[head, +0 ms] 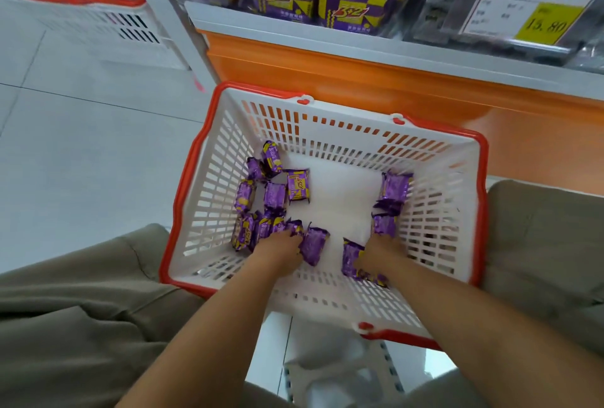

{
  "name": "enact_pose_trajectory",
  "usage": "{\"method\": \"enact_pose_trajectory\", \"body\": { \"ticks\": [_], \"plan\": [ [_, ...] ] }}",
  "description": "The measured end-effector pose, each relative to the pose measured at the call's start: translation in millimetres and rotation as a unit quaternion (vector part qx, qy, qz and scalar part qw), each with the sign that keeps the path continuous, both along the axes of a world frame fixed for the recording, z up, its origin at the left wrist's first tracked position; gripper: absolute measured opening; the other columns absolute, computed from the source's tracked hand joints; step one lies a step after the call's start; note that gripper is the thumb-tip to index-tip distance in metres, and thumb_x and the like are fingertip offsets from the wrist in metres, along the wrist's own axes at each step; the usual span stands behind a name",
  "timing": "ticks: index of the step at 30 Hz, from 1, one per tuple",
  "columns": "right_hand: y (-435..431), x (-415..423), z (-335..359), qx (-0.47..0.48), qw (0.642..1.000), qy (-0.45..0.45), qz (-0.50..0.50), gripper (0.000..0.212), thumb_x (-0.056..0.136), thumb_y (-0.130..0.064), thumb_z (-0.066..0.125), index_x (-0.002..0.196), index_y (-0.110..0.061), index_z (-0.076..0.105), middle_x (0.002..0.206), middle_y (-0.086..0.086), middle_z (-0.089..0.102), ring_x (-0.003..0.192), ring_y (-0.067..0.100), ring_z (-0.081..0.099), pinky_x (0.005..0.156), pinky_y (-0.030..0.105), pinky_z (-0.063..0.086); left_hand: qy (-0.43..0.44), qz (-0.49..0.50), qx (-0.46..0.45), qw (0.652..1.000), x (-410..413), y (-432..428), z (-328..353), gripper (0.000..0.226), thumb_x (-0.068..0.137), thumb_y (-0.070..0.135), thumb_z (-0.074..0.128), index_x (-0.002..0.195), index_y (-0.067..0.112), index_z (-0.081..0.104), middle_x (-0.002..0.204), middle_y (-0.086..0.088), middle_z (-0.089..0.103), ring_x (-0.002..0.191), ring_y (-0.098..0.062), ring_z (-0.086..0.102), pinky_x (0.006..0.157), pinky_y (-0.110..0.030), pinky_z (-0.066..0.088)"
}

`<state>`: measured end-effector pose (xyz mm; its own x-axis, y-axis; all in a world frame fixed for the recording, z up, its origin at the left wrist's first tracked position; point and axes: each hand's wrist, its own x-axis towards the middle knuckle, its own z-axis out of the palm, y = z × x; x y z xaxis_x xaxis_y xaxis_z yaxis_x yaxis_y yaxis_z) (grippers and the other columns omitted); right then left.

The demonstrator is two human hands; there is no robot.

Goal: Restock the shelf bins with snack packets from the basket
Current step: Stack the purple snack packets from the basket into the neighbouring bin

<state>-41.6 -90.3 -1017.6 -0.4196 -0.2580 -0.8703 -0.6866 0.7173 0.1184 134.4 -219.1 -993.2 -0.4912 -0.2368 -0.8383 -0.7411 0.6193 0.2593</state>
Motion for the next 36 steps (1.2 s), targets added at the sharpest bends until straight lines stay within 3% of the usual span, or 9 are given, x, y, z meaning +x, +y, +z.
{"method": "enact_pose_trajectory", "body": {
  "ticks": [2,6,8,11,18,23,28,32,36],
  "plan": [
    [-1.4,1.8,-0.8,-0.022,0.997,-0.039,-0.055,0.072,0.085,-0.039,0.065,0.138,0.002,0.036,0.12,0.015,0.059,0.091,0.023,0.06,0.066,0.026,0.044,0.001,0.004,0.003,1.0,0.6,-0.7,0.1,0.047,0.1,0.03,0.038,0.144,0.012,0.039,0.149,-0.013,0.035,0.132,-0.034,0.04,0.105,-0.048,0.039],
    [-11.3,-7.2,2.0,-0.063,0.993,-0.07,-0.065,0.067,0.091,-0.029,0.06,0.142,-0.001,0.029,0.121,0.019,0.057,0.102,0.028,0.059,0.07,0.028,0.045,0.021,0.017,-0.007,1.0,-1.4,-4.0,5.9,0.039,0.098,0.028,0.042,0.133,0.01,0.046,0.136,-0.015,0.047,0.123,-0.034,0.047,0.099,-0.044,0.044],
    [-14.4,-11.8,9.6,-0.042,0.995,-0.073,-0.055,0.015,0.092,-0.016,0.055,0.098,-0.005,0.048,0.086,0.014,0.055,0.077,0.023,0.056,0.053,0.027,0.042,0.035,0.029,-0.012,0.999,-3.1,-3.4,10.6,0.035,0.097,0.027,0.044,0.127,0.009,0.05,0.131,-0.015,0.05,0.119,-0.033,0.049,0.097,-0.043,0.045],
    [-9.8,-14.6,9.0,-0.056,0.996,-0.06,-0.036,0.04,0.09,-0.009,0.053,0.065,-0.014,0.022,0.066,0.006,0.039,0.061,0.019,0.046,0.045,0.026,0.029,0.048,0.029,-0.014,0.998,-5.8,-0.7,16.9,0.039,0.097,0.027,0.044,0.131,0.009,0.05,0.133,-0.014,0.051,0.122,-0.033,0.048,0.099,-0.044,0.044],
    [-34.1,-32.3,35.8,-0.219,0.946,-0.072,-0.228,0.029,0.086,-0.018,0.063,0.063,-0.01,0.048,0.057,0.009,0.049,0.053,0.024,0.049,0.053,0.029,0.038,0.113,0.057,0.01,0.992,-14.8,6.4,24.4,0.044,0.095,0.025,0.048,0.138,0.015,0.046,0.133,-0.014,0.05,0.119,-0.033,0.05,0.096,-0.042,0.044],
    [-60.3,-26.1,61.8,-0.152,0.873,-0.24,-0.397,0.013,0.091,-0.011,0.062,0.081,-0.003,0.06,0.069,0.012,0.06,0.056,0.019,0.058,0.052,0.025,0.052,0.214,0.178,0.102,0.955,-20.9,9.0,30.8,0.087,0.085,0.044,0.069,0.153,0.019,0.02,0.151,-0.008,0.036,0.134,-0.027,0.041,0.108,-0.042,0.038],
    [-68.8,-14.6,56.0,-0.146,0.832,-0.334,-0.417,0.029,0.097,-0.025,0.057,0.109,0.001,0.062,0.095,0.018,0.067,0.074,0.022,0.067,0.068,0.03,0.056,0.208,0.274,0.082,0.935,-24.1,5.0,33.8,0.05,0.093,0.029,0.063,0.135,0.013,0.042,0.11,-0.009,0.062,0.095,-0.026,0.06,0.076,-0.033,0.045],
    [-63.7,-8.5,37.6,-0.165,0.932,-0.223,-0.233,0.044,0.101,-0.033,0.048,0.126,0.003,0.052,0.126,0.024,0.056,0.104,0.03,0.059,0.096,0.043,0.047,0.139,0.374,0.099,0.912,-6.5,-5.8,17.0,0.02,0.097,0.032,0.054,0.099,0.014,0.049,0.072,-0.004,0.047,0.06,-0.018,0.042,0.056,-0.031,0.031],
    [-44.3,-9.9,9.9,-0.107,0.972,-0.193,-0.08,0.061,0.099,-0.03,0.053,0.148,-0.009,0.025,0.149,0.017,0.037,0.131,0.032,0.042,0.104,0.037,0.04,0.14,0.497,0.141,0.845,10.6,-12.6,9.4,0.038,0.095,0.034,0.055,0.065,0.017,0.039,0.052,0.003,0.035,0.053,-0.019,0.036,0.063,-0.033,0.032]
  ]
}}
